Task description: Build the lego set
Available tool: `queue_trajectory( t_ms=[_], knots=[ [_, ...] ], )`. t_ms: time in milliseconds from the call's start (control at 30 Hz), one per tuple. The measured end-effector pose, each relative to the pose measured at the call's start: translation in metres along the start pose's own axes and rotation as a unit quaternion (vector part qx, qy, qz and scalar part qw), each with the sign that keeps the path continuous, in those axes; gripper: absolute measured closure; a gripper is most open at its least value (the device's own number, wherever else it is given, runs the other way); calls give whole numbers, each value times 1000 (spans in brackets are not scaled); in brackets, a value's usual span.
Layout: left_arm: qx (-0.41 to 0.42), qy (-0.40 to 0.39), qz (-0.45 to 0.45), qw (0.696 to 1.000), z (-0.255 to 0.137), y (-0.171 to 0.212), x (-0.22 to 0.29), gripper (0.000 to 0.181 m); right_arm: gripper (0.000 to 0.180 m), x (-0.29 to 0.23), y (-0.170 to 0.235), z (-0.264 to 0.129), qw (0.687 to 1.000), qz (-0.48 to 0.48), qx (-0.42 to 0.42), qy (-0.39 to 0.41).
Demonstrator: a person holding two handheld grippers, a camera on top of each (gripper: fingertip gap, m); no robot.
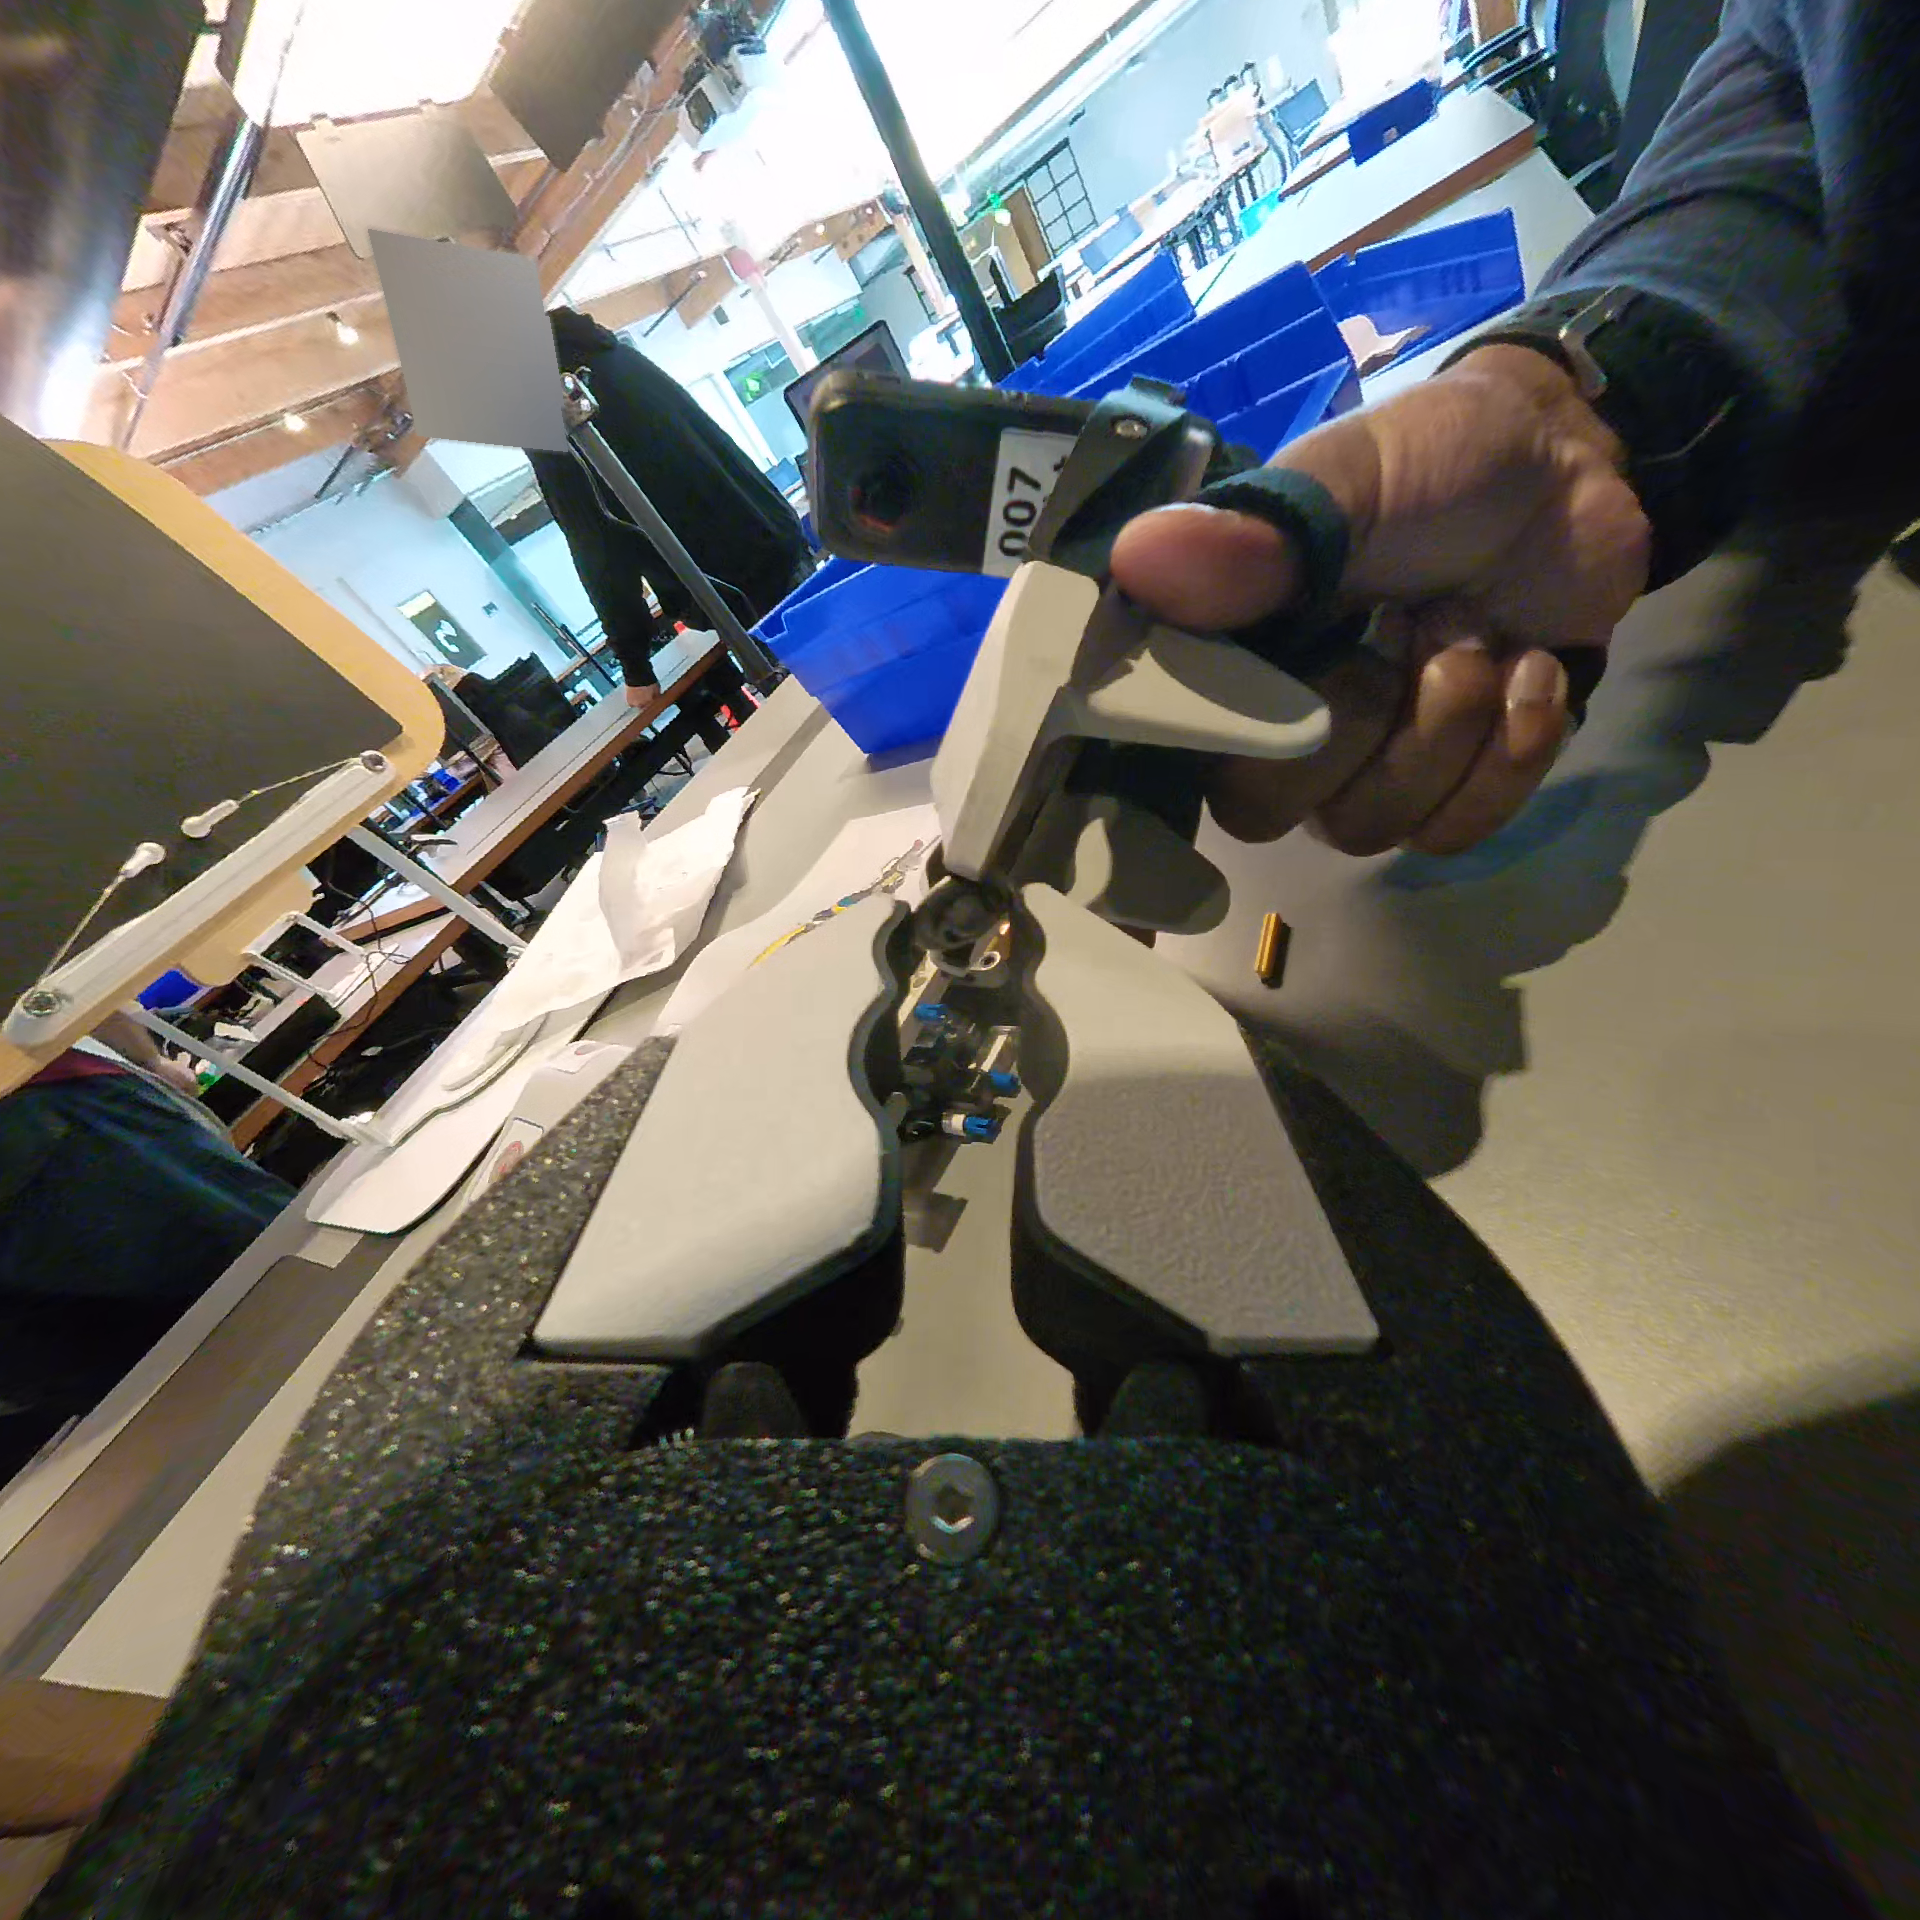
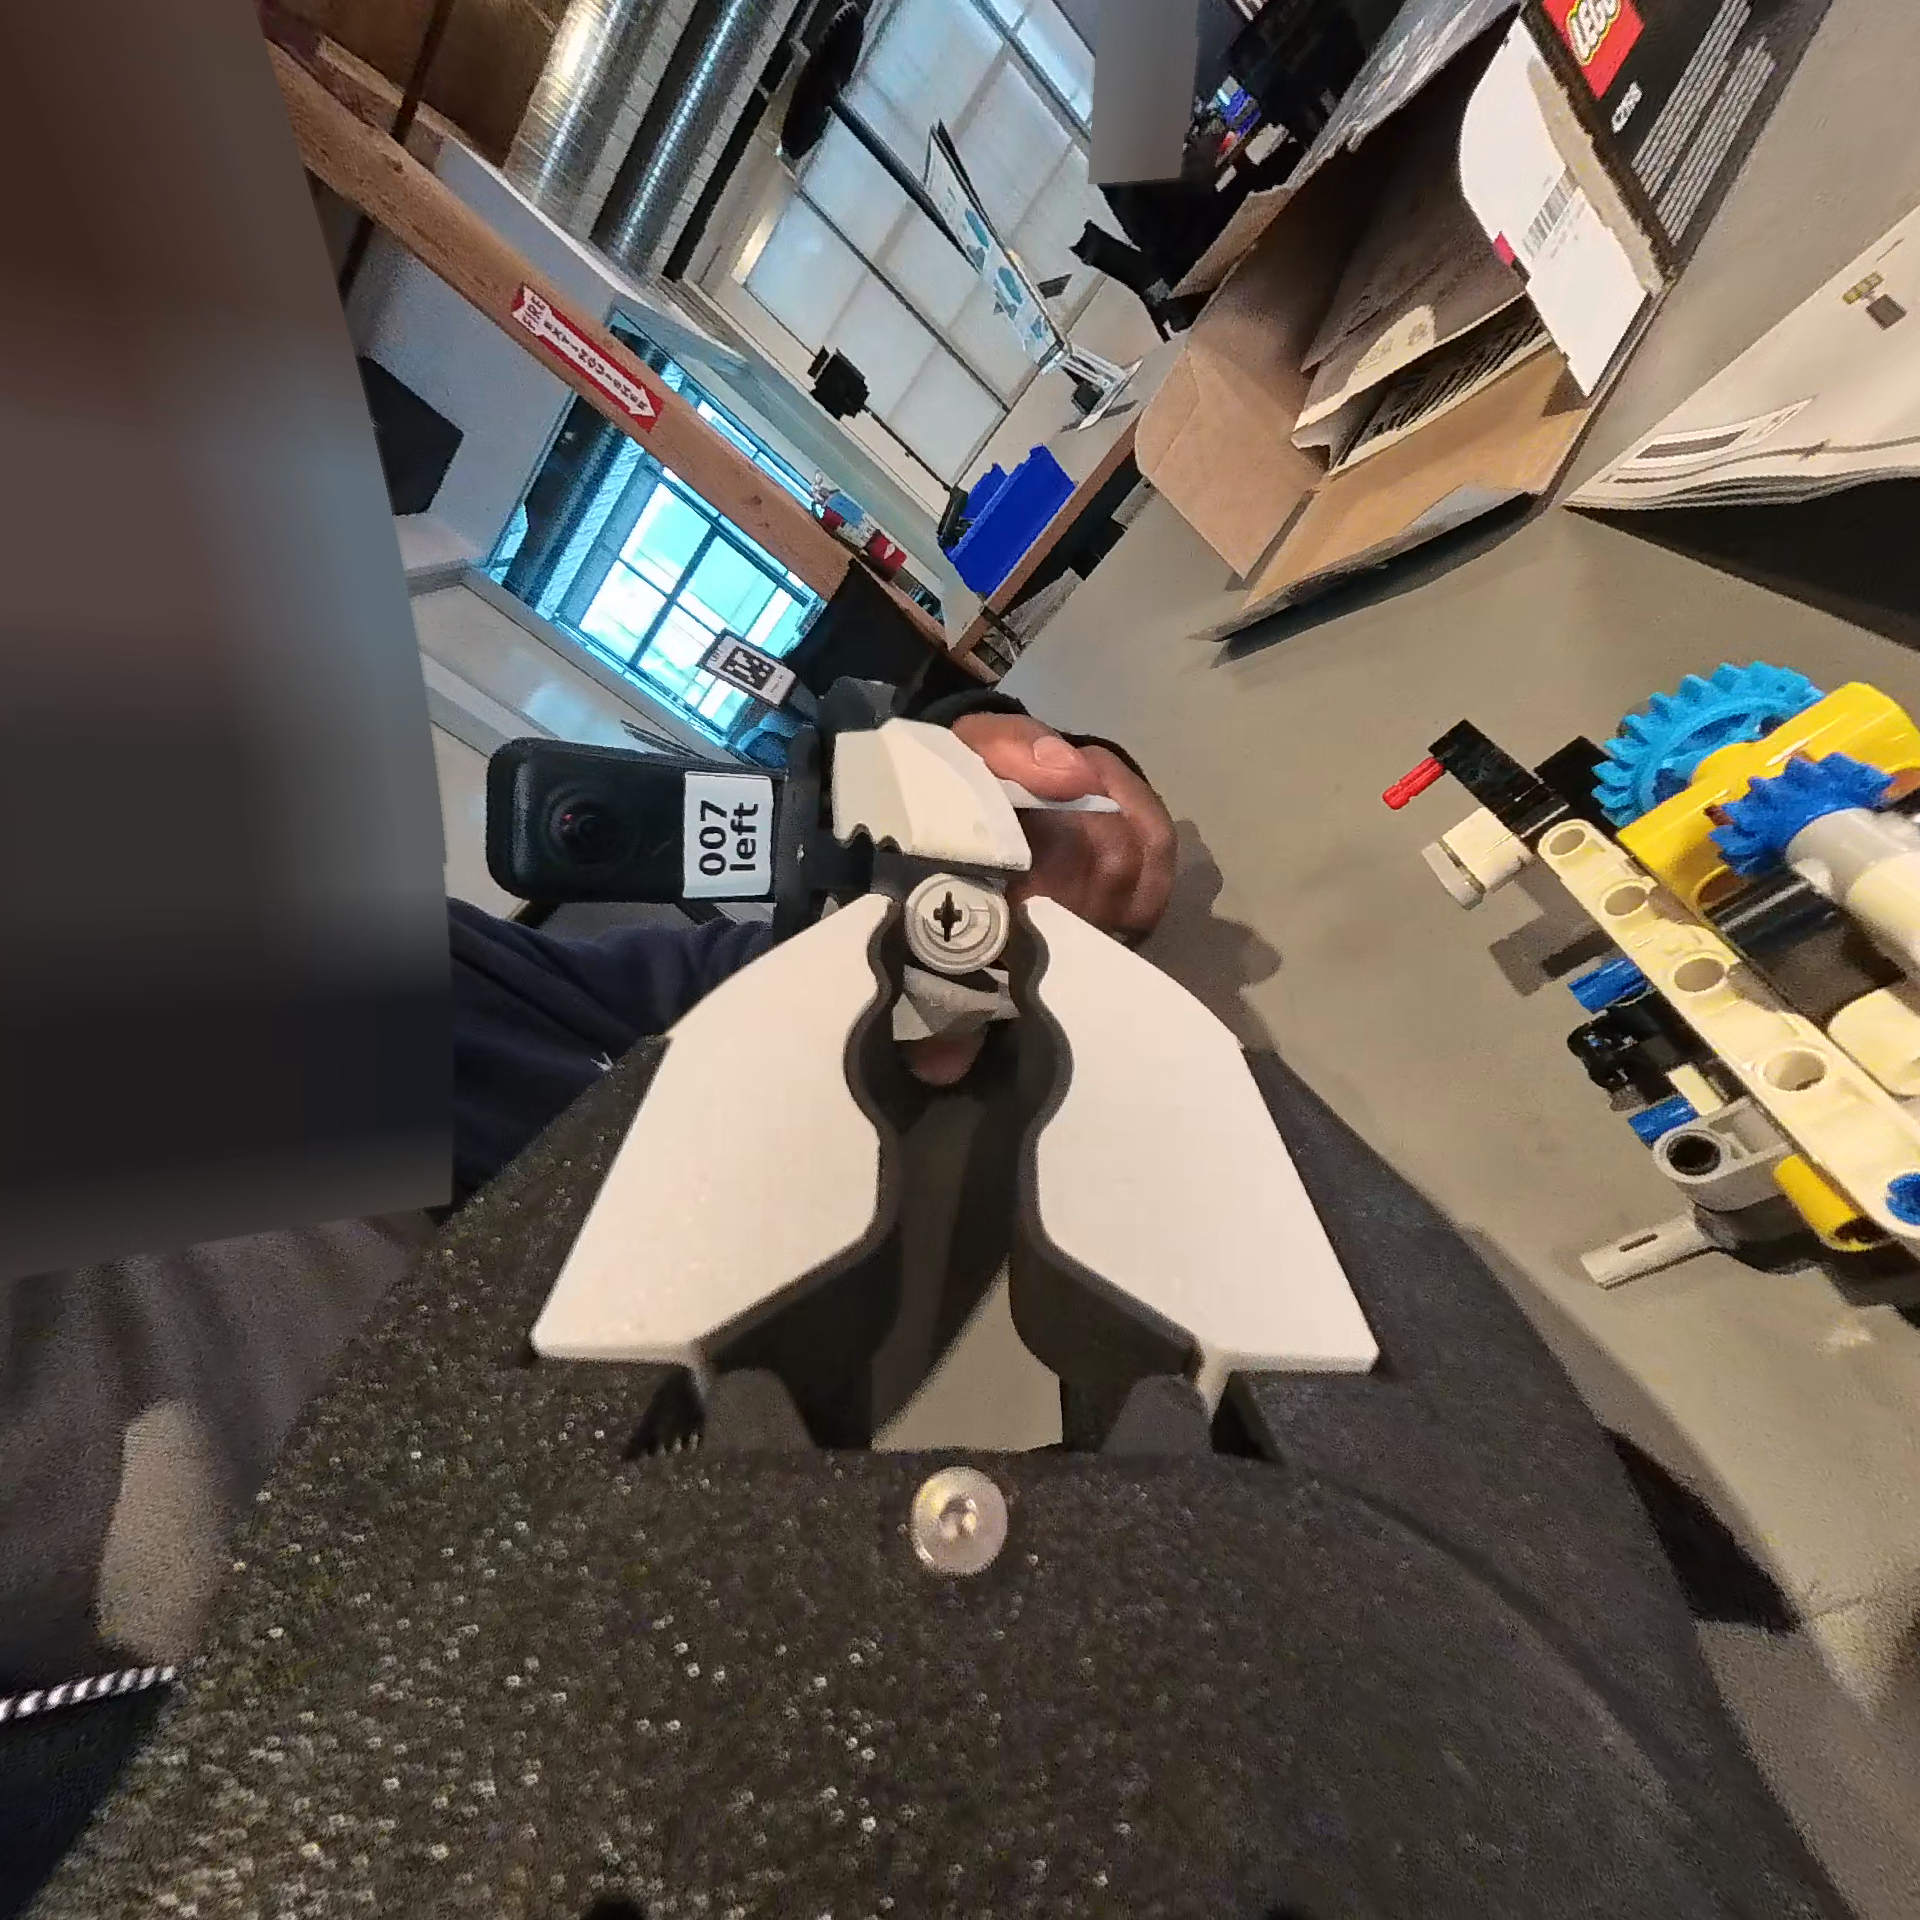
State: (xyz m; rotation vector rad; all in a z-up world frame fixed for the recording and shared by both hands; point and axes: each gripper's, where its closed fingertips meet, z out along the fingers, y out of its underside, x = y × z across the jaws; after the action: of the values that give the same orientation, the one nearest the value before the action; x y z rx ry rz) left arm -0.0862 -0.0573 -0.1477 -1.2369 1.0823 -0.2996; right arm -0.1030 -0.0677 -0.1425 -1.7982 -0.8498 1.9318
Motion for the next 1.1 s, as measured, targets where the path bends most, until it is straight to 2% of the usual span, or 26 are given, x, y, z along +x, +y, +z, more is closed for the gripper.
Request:
queue_trajectory(
  t_ms=[233, 433, 600, 733, 867, 1100],
  knots=[
    [3, 12, -32, 999, 0, 1, -2, 164, 160, 0, -1, 1, 1000, 10, 5, -4],
    [34, 8, -131, 991, -8, 0, -23, 164, 151, 3, -8, -4, 1000, -12, 9, 14],
    [89, 25, -239, 967, -20, -3, -44, 164, 149, 5, -12, -15, 995, -87, -21, 48],
    [120, 55, -279, 951, -26, -7, -47, 164, 150, 8, -12, -28, 986, -141, -43, 74],
    [122, 76, -271, 952, -24, -9, -41, 165, 152, 5, -11, -29, 985, -151, -53, 68],
    [72, 112, -163, 978, -10, -9, -8, 165, 150, -5, -2, -19, 991, -108, -71, 42]
  ],
)
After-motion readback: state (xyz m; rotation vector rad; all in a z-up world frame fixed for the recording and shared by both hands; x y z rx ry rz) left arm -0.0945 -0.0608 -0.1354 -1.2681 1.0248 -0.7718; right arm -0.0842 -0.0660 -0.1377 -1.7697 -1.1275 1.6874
